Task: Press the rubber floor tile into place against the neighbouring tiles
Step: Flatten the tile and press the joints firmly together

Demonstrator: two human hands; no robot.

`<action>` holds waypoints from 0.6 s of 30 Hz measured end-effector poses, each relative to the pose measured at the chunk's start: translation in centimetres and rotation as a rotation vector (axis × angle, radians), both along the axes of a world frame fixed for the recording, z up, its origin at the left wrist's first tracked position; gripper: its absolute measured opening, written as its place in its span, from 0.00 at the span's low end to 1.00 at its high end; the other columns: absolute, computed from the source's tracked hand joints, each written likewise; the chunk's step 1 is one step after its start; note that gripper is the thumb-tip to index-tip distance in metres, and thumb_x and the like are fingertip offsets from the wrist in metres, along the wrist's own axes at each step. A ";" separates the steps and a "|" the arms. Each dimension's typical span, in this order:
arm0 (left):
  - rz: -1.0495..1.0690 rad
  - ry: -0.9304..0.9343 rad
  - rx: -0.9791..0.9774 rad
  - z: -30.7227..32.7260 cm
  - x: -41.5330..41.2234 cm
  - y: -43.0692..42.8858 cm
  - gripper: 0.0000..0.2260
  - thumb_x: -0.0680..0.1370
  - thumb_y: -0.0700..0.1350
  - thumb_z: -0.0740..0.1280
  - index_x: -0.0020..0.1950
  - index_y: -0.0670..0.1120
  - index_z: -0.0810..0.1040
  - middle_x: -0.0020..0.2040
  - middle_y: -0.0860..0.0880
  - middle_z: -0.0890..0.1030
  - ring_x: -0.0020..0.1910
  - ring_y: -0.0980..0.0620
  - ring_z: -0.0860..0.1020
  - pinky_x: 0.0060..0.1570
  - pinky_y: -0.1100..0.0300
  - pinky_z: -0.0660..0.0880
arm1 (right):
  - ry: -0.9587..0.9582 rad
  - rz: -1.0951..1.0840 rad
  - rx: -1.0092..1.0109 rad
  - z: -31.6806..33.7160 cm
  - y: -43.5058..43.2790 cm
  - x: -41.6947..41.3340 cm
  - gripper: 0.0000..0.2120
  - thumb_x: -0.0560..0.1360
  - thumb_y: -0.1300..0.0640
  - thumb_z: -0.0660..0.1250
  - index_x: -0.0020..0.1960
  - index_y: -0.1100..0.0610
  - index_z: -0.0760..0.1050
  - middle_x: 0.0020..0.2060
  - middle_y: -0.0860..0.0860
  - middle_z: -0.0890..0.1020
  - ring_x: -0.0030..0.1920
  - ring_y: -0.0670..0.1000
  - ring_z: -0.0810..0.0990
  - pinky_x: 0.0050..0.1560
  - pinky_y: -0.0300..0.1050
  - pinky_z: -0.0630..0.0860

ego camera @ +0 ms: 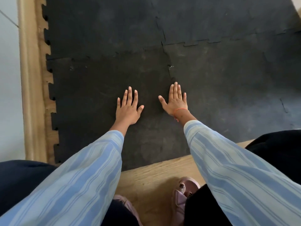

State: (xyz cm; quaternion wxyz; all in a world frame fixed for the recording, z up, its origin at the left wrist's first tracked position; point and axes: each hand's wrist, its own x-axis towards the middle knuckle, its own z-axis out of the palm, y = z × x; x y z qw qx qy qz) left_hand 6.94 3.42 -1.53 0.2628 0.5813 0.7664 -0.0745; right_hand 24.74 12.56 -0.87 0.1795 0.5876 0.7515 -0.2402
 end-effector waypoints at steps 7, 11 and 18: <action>0.107 -0.028 0.022 0.8 -2.0 0.4 0.48 0.74 0.69 0.57 0.78 0.42 0.35 0.77 0.40 0.34 0.78 0.43 0.38 0.75 0.47 0.46 | 0.002 0.179 0.041 0.9 5.4 -1.9 0.40 0.77 0.33 0.42 0.77 0.59 0.37 0.78 0.52 0.38 0.77 0.50 0.36 0.76 0.55 0.37; 0.224 -0.034 -0.081 1.3 -6.1 1.1 0.63 0.62 0.75 0.66 0.76 0.40 0.32 0.76 0.39 0.30 0.76 0.42 0.34 0.75 0.46 0.44 | -0.001 0.217 0.068 0.3 9.8 -3.3 0.42 0.76 0.31 0.41 0.77 0.59 0.36 0.78 0.52 0.37 0.77 0.50 0.36 0.76 0.56 0.38; 0.244 -0.065 -0.147 0.9 -7.0 1.3 0.65 0.61 0.74 0.68 0.76 0.42 0.30 0.75 0.41 0.27 0.75 0.42 0.31 0.74 0.45 0.41 | -0.037 0.258 0.067 -1.1 10.9 -3.3 0.48 0.72 0.26 0.43 0.77 0.58 0.33 0.77 0.52 0.35 0.77 0.50 0.34 0.75 0.56 0.37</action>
